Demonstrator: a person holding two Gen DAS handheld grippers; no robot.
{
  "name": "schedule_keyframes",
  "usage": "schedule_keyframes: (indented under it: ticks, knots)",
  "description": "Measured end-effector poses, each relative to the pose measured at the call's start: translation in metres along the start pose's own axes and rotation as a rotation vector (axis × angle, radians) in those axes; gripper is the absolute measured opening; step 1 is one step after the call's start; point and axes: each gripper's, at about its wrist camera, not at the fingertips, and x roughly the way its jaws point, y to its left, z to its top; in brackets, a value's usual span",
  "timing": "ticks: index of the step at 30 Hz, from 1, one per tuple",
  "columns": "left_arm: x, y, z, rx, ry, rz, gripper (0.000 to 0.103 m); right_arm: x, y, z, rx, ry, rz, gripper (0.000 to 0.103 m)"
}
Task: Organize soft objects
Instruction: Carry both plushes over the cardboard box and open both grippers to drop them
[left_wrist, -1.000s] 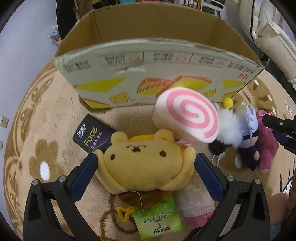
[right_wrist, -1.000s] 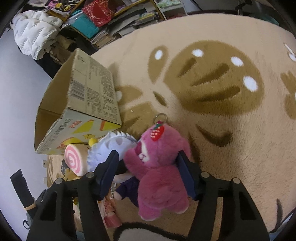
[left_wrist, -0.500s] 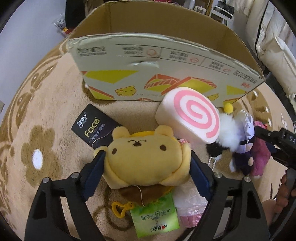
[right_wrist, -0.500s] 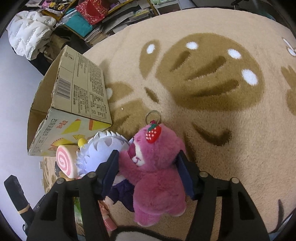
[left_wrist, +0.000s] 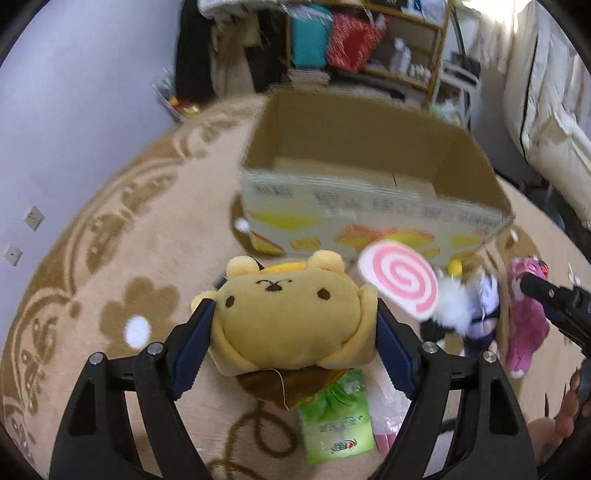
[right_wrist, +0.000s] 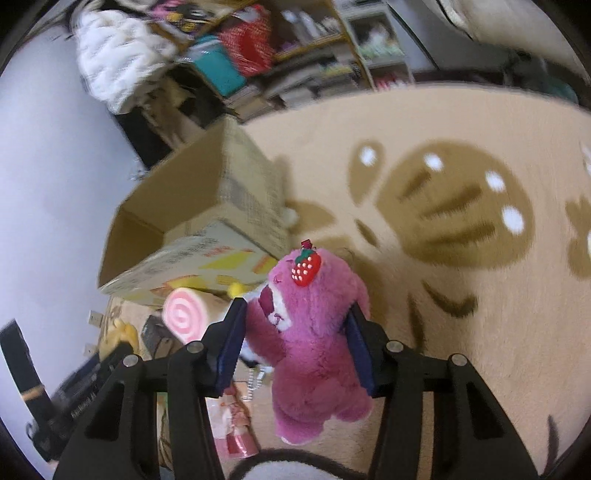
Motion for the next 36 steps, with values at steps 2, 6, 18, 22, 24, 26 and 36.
schedule_keyframes:
  ticks: [2, 6, 18, 22, 24, 26, 36]
  knots:
    - [-0.012, 0.004, 0.003, -0.007, -0.043, 0.025, 0.081, -0.006, 0.011, 0.002, -0.038, -0.019, 0.021, 0.055]
    - [-0.036, 0.004, 0.010, 0.025, -0.108, 0.053, 0.081, -0.022, 0.031, -0.002, -0.100, -0.051, 0.067, 0.055]
    - [-0.080, 0.003, 0.052, 0.110, -0.288, 0.075, 0.081, -0.058, 0.087, 0.035, -0.211, -0.191, 0.147, 0.055]
    - [-0.074, 0.004, 0.068, 0.118, -0.315, 0.076, 0.081, -0.054, 0.101, 0.056, -0.213, -0.219, 0.171, 0.055]
    - [-0.071, 0.004, 0.076, 0.117, -0.322, 0.071, 0.081, -0.051, 0.108, 0.065, -0.213, -0.228, 0.176, 0.055]
    - [-0.068, 0.006, 0.082, 0.112, -0.324, 0.073, 0.082, -0.047, 0.114, 0.073, -0.208, -0.234, 0.187, 0.056]
    - [-0.038, 0.000, 0.121, 0.118, -0.343, 0.055, 0.082, -0.013, 0.125, 0.096, -0.216, -0.199, 0.182, 0.056]
